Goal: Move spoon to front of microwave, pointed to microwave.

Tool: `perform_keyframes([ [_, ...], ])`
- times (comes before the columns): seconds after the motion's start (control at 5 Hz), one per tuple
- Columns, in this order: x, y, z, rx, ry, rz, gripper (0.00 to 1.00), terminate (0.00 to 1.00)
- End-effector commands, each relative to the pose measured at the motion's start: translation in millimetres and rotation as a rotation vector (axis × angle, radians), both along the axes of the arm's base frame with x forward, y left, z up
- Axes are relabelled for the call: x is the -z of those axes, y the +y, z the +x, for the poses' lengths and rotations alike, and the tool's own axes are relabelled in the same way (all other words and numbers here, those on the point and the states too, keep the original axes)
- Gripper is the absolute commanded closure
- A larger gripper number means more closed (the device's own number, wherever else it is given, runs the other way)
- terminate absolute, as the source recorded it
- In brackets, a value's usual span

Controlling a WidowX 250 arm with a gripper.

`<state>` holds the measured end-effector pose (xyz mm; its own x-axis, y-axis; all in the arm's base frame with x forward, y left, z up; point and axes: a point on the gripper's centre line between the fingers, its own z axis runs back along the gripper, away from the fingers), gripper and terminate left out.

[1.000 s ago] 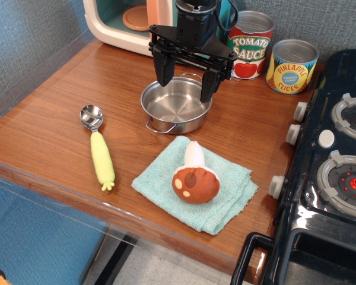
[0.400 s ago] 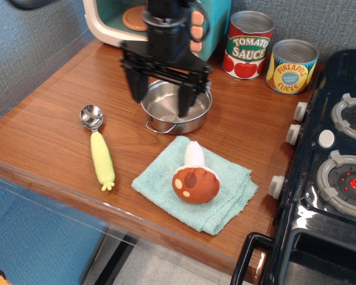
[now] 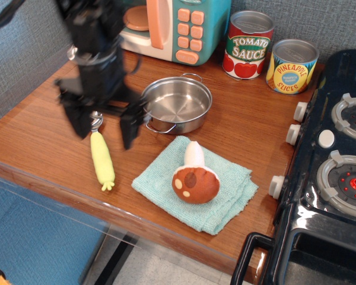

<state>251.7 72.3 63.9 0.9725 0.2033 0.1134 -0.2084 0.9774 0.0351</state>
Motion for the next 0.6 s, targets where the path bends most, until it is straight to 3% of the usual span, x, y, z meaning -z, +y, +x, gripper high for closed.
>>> perform_keyframes([
  [0.0, 24.5, 26.6, -17.1, -0.089, -0.035, 0.06, 0.0, 0.0],
  [0.2, 34.6, 27.3, -12.5, -0.13, -0.062, 0.041, 0.0, 0.0],
  [0.4, 21.4, 25.7, -8.5, -0.155, -0.089, 0.037, 0.0, 0.0],
])
